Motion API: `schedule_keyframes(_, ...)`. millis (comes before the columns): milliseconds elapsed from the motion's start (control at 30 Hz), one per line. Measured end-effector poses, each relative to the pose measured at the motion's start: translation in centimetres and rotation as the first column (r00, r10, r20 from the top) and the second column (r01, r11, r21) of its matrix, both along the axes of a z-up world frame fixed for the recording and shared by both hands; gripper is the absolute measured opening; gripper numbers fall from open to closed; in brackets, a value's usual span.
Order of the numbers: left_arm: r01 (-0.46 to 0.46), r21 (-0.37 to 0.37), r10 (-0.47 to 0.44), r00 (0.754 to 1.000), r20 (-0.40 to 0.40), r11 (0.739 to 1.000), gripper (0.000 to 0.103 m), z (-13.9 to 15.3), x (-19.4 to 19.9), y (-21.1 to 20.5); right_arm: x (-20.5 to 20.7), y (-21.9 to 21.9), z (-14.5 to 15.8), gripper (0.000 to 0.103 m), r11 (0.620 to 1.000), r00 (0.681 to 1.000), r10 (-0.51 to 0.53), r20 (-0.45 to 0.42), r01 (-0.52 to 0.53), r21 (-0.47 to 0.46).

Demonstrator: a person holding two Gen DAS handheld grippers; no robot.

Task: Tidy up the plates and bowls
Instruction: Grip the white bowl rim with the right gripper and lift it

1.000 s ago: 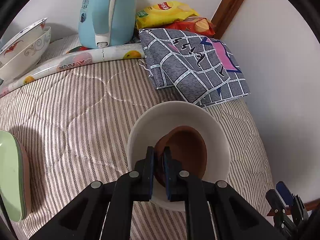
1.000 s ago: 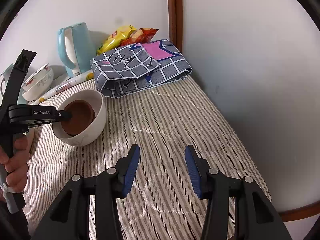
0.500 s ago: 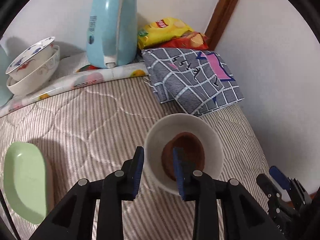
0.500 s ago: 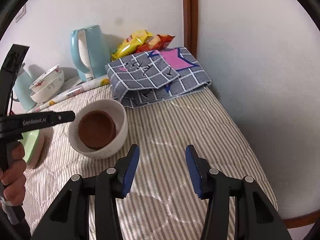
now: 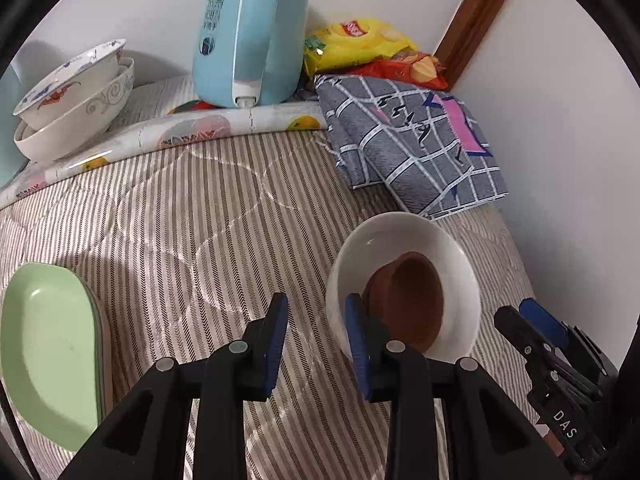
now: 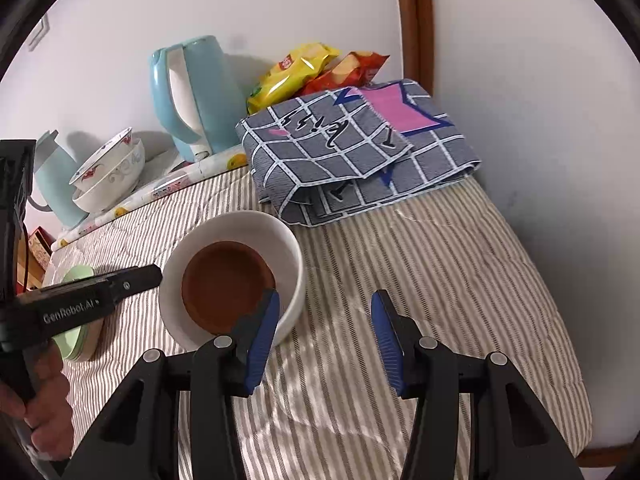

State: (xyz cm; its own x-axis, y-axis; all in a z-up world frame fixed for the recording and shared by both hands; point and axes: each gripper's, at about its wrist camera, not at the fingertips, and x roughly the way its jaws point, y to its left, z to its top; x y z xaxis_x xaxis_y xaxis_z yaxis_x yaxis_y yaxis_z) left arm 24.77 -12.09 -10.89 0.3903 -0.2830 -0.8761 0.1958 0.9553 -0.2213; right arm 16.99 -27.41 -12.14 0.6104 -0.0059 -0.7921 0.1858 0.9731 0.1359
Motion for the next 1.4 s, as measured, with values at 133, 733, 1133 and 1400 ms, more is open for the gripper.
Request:
schedule_keyframes(133, 0.019, 0.009, -0.019, 1.000, -0.021, 1.000, 0.028, -1.1, 0.5, -0.6, 1.4, 0.5, -0.9, 0.048, 1.000, 0.999, 0.007, -0.034, -0.007, -0.010)
schedule_keyframes(733, 0.054, 0.054, -0.050, 0.997, -0.057, 0.997, 0.028, -3.3, 1.7, -2.1, 4.8, 1.1, -3.9, 0.045, 0.996, 0.987, -0.004, -0.162, -0.010, -0.085)
schedule_keyframes(1133, 0.054, 0.073, -0.051, 0.998, -0.041, 0.996, 0.028, -3.7, 1.8, -2.6, 4.9, 0.4, -4.4, 0.057, 0.999, 0.986, -0.005, -0.169, -0.005, -0.054)
schedule_keyframes(1400, 0.055, 0.070, -0.053, 0.998, -0.030, 0.996, 0.026, -3.7, 1.7, -2.6, 4.7, 0.6, -4.4, 0.056, 0.999, 0.991, -0.005, -0.136, 0.000, -0.037)
